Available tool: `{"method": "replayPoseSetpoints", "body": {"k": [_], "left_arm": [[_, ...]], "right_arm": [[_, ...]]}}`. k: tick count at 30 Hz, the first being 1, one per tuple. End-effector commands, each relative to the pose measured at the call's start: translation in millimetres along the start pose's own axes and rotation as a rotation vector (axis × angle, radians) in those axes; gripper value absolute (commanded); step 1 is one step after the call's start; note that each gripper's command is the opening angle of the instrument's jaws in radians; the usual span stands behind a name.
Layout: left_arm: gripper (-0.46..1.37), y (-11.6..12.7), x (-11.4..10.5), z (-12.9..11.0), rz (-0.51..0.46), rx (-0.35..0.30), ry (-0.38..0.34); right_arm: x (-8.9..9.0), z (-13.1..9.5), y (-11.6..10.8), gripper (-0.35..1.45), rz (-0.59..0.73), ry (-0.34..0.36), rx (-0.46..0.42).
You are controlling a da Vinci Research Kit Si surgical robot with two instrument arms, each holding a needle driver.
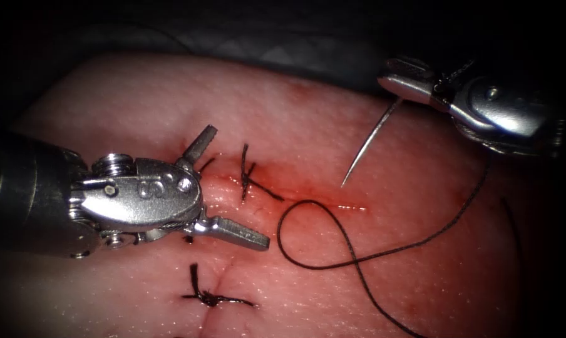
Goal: Wound Closure
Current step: Throw the needle through the target on top of the skin
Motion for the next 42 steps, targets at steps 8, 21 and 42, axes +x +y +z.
{"method": "replayPoseSetpoints", "body": {"k": [8,21,42], "left_arm": [[0.73,-0.1,-1.4,1.5,0.027,-0.022,0.019],[0.47,0.5,-2.4,2.5,0.048,-0.075,0.012],[-0.18,1.1,-6.3,5.2,0.065,-0.176,-0.114]], "right_arm": [[-0.4,-6.6,1.2,-0.35,-0.065,-0.011,0.009],[0.3,-23.1,5.8,-0.35,-0.155,-0.154,-0.131],[-0.3,-5.6,1.6,-0.35,-0.154,-0.033,-0.026]]}}
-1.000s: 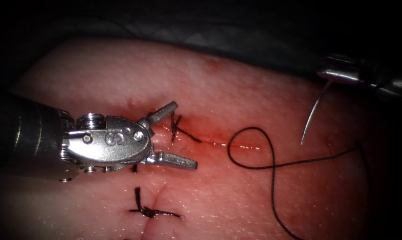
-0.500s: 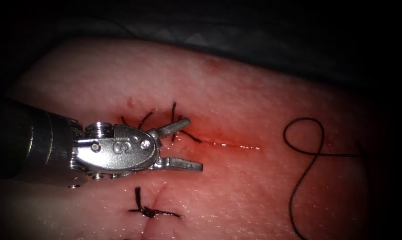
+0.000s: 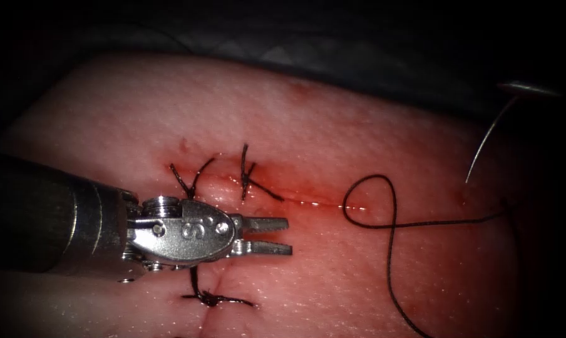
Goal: Wound Closure
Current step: Throw the needle through the target on top of the skin
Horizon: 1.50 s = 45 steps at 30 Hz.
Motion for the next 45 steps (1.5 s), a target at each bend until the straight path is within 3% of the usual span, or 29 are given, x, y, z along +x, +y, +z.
{"method": "replayPoseSetpoints", "body": {"k": [1,8,18,23,32,37,45], "left_arm": [[-0.19,-0.1,0.0,0.0,-0.002,-0.006,0.001],[-0.27,-2.2,-1.5,1.6,-0.023,-0.01,-0.022],[-0.23,-3.8,-4.1,4.2,-0.052,0.007,-0.056],[-0.25,-5.1,-5.0,5.5,-0.053,0.015,-0.06],[-0.16,-5.5,-7.1,7.0,-0.063,0.027,-0.102],[-0.12,-5.3,-8.6,7.7,-0.069,0.033,-0.158],[-0.04,-5.5,-10.5,8.8,-0.087,0.046,-0.173]], "right_arm": [[0.0,0.2,-0.1,-0.35,-0.004,0.007,0.003],[0.5,4.7,-1.4,-0.35,-0.009,0.043,0.021],[-0.2,8.6,-1.9,-0.35,-0.019,0.086,0.022],[-0.8,10.8,-3.3,-0.35,-0.032,0.108,0.016],[-2.7,14.9,-5.6,-0.35,-0.163,0.147,0.025],[-3.4,16.4,-6.3,-0.35,-0.218,0.169,0.035],[-4.1,17.9,-7.2,-0.35,-0.331,0.184,0.036]]}}
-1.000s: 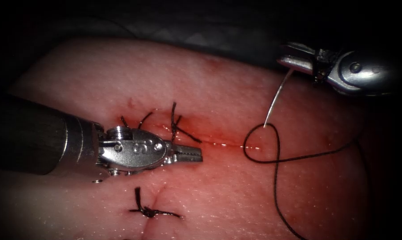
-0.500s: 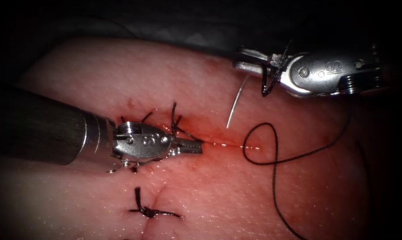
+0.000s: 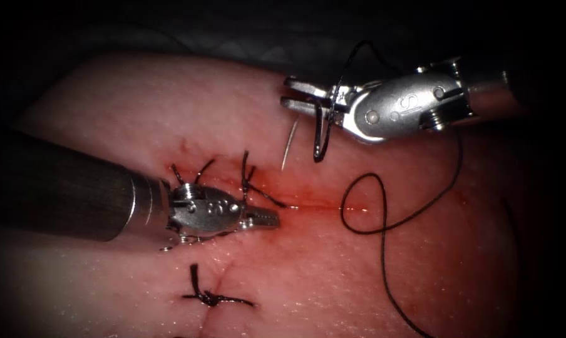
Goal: Wound Closure
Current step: Throw the needle through the target on top of the skin
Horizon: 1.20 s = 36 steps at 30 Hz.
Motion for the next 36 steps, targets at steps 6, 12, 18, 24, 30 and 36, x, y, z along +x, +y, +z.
{"method": "replayPoseSetpoints", "body": {"k": [6,12,18,24,30,36], "left_arm": [[0.0,-0.1,-1.1,0.8,-0.01,0.001,-0.025],[0.0,-0.4,-1.9,0.6,-0.032,-0.005,-0.04],[0.03,-0.5,-2.3,0.3,-0.037,-0.009,-0.046],[0.05,-0.6,-2.6,-0.1,-0.034,-0.013,-0.047],[0.06,-0.7,-2.5,-0.2,-0.033,-0.02,-0.048],[0.06,-0.6,-2.4,-0.3,-0.032,-0.022,-0.048]], "right_arm": [[-0.7,0.2,-0.9,-0.35,-0.077,-0.016,0.036],[-1.1,0.1,-1.2,-0.35,-0.103,-0.033,0.05],[-2.1,0.5,-2.4,-0.35,-0.126,-0.065,0.089],[-3.2,0.3,-3.7,-0.35,-0.141,-0.074,0.1],[-3.3,-0.1,-4.5,-0.35,-0.148,-0.078,0.103],[-3.4,-0.4,-4.5,-0.35,-0.149,-0.079,0.103]]}}
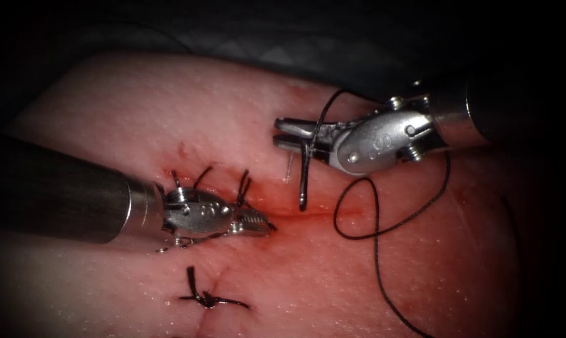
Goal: Wound Closure
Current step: Throw the needle through the target on top of the skin
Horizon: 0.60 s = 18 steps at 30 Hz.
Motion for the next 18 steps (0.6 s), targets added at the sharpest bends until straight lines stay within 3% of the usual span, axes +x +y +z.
{"method": "replayPoseSetpoints", "body": {"k": [1,18], "left_arm": [[0.06,0.0,0.0,0.0,0.0,-0.001,0.0],[0.06,0.3,-0.1,-0.2,0.003,-0.004,-0.001]], "right_arm": [[0.0,0.0,0.0,-0.35,0.0,0.001,-0.007],[0.4,-0.2,1.8,-0.35,0.015,0.01,-0.031]]}}
